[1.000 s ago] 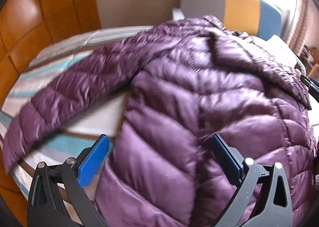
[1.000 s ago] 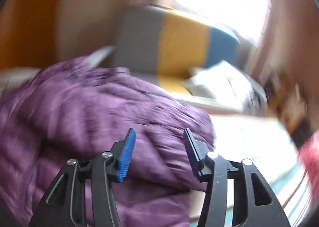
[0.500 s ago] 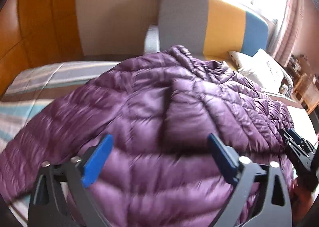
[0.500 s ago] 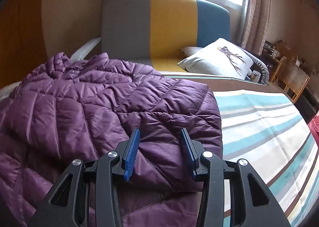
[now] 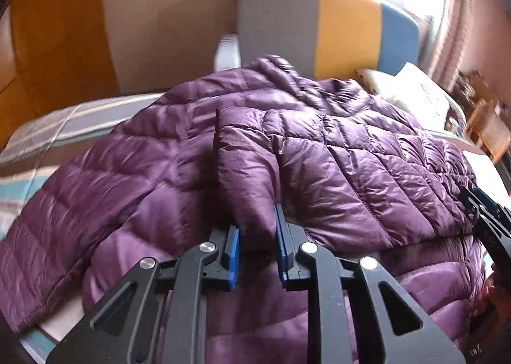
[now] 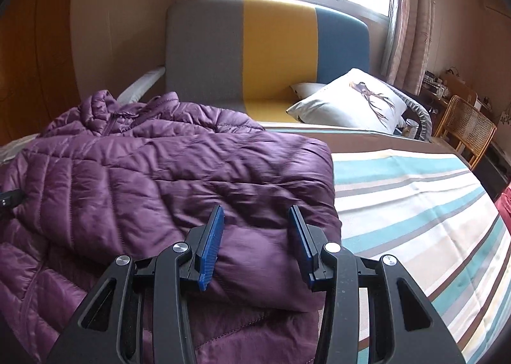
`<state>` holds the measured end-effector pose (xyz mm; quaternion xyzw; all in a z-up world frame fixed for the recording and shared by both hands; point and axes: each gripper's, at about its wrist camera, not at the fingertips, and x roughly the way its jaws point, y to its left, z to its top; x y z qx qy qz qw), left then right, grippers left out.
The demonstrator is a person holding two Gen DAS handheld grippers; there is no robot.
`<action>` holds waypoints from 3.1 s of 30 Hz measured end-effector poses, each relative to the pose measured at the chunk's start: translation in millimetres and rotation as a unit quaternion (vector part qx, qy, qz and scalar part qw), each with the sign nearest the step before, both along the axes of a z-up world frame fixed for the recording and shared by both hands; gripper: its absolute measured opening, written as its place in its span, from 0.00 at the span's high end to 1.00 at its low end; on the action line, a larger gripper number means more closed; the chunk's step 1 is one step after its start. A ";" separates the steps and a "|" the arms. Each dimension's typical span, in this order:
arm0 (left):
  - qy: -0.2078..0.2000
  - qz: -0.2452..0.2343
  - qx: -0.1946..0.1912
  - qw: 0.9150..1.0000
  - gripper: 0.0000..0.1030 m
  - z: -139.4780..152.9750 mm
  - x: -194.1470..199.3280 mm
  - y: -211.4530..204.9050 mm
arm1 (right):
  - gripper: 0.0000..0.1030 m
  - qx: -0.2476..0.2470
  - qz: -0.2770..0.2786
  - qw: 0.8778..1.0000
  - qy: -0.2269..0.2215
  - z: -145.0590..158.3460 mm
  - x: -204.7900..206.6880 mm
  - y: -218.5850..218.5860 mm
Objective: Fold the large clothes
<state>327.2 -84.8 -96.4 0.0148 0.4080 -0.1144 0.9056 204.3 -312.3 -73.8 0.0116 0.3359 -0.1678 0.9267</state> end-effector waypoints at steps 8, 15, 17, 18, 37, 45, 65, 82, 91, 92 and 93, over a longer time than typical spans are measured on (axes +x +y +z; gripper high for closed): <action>0.015 -0.001 0.012 1.000 0.74 -17.0 4.8 -2.9 | 0.58 0.034 0.007 0.997 0.072 -19.3 25.0 -8.0; 0.007 0.011 0.025 1.000 0.59 -18.6 4.1 -2.5 | 0.58 -0.003 0.001 0.997 0.081 -24.7 29.6 1.2; 0.002 0.023 0.025 0.999 0.44 -13.6 0.5 2.1 | 0.58 -0.002 0.000 0.997 0.080 -24.2 28.8 1.0; -0.009 0.037 0.027 0.999 0.34 -8.1 -5.3 7.1 | 0.58 -0.004 0.000 0.997 0.080 -24.1 28.6 1.4; 0.003 0.014 0.065 0.998 0.27 -20.6 33.7 -45.9 | 0.58 -0.006 -0.002 0.997 0.074 -24.1 26.5 1.3; -0.015 0.034 0.062 0.997 0.02 -9.0 7.3 -28.4 | 0.58 -0.014 -0.003 0.997 0.074 -24.1 26.7 4.8; 0.029 0.296 -0.083 0.951 0.04 -1.9 -69.0 207.0 | 0.58 -0.022 -0.006 0.997 0.073 -23.9 26.2 5.9; 0.000 0.517 -0.217 0.828 0.36 -32.0 -160.4 313.5 | 0.58 -0.019 -0.006 0.997 0.072 -23.8 26.4 5.7; -0.025 0.554 -0.277 0.785 0.43 -46.2 -156.0 364.2 | 0.58 -0.019 -0.007 0.997 0.072 -23.8 26.8 5.7; -0.027 0.561 -0.277 0.780 0.56 -45.8 -156.9 367.3 | 0.58 -0.021 -0.007 0.997 0.072 -23.9 27.1 5.6; -0.023 0.568 -0.274 0.775 0.65 -48.3 -152.6 372.5 | 0.58 -0.021 -0.007 0.997 0.072 -23.8 26.9 5.6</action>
